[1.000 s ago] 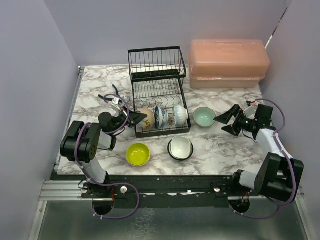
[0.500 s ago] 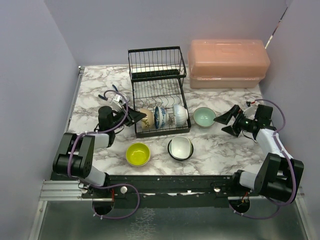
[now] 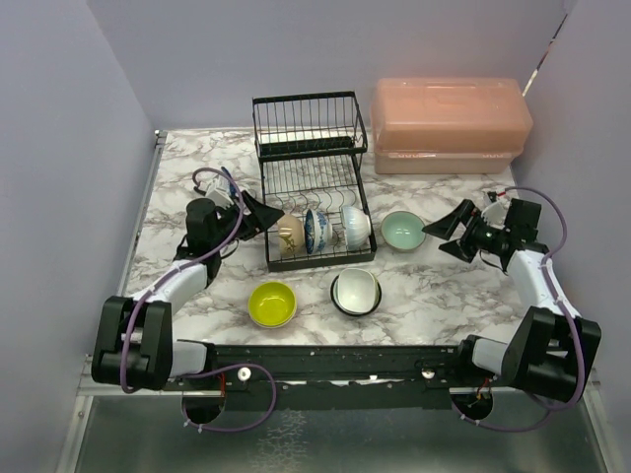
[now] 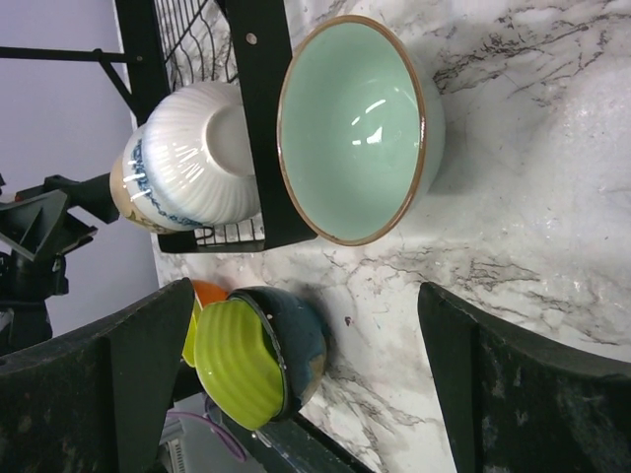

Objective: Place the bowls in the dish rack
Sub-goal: Place the bowl in the dish rack, then pick up the bowl from the center of the board.

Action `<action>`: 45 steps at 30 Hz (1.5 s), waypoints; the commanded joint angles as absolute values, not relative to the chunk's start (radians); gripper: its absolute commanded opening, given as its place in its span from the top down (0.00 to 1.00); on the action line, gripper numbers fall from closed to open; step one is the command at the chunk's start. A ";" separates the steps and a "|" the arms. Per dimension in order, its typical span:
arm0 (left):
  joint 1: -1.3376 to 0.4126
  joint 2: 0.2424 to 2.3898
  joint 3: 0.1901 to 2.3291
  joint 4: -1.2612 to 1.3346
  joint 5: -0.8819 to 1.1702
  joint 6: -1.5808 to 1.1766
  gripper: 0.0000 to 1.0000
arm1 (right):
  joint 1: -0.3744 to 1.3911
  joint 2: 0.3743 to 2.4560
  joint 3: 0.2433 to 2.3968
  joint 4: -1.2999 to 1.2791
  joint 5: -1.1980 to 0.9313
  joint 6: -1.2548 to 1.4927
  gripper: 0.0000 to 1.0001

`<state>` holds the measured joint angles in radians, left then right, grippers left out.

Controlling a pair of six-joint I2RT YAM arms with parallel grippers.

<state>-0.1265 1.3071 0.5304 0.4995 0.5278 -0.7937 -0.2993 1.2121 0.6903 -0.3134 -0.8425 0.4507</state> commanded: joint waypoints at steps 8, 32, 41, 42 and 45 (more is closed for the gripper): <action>-0.122 1.112 0.584 0.251 0.381 -0.600 0.01 | -0.225 1.198 0.821 -0.415 -0.737 0.427 0.00; -0.129 0.971 0.552 0.161 0.514 -0.612 0.01 | -0.020 1.299 0.919 -0.486 -0.416 0.434 0.00; -0.267 1.015 0.670 0.106 0.445 -0.573 0.02 | -0.021 1.309 0.854 -0.459 -0.355 0.439 0.00; -0.299 1.029 0.690 0.094 0.424 -0.560 0.02 | -0.021 1.310 0.842 -0.452 -0.359 0.444 0.00; -0.406 1.089 0.763 0.061 0.358 -0.516 0.02 | -0.021 1.312 0.819 -0.447 -0.379 0.456 0.00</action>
<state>-0.2882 1.0252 0.6670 0.1165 0.4496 -0.5869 -0.0242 1.3018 0.8520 -0.4694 -0.3935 0.4381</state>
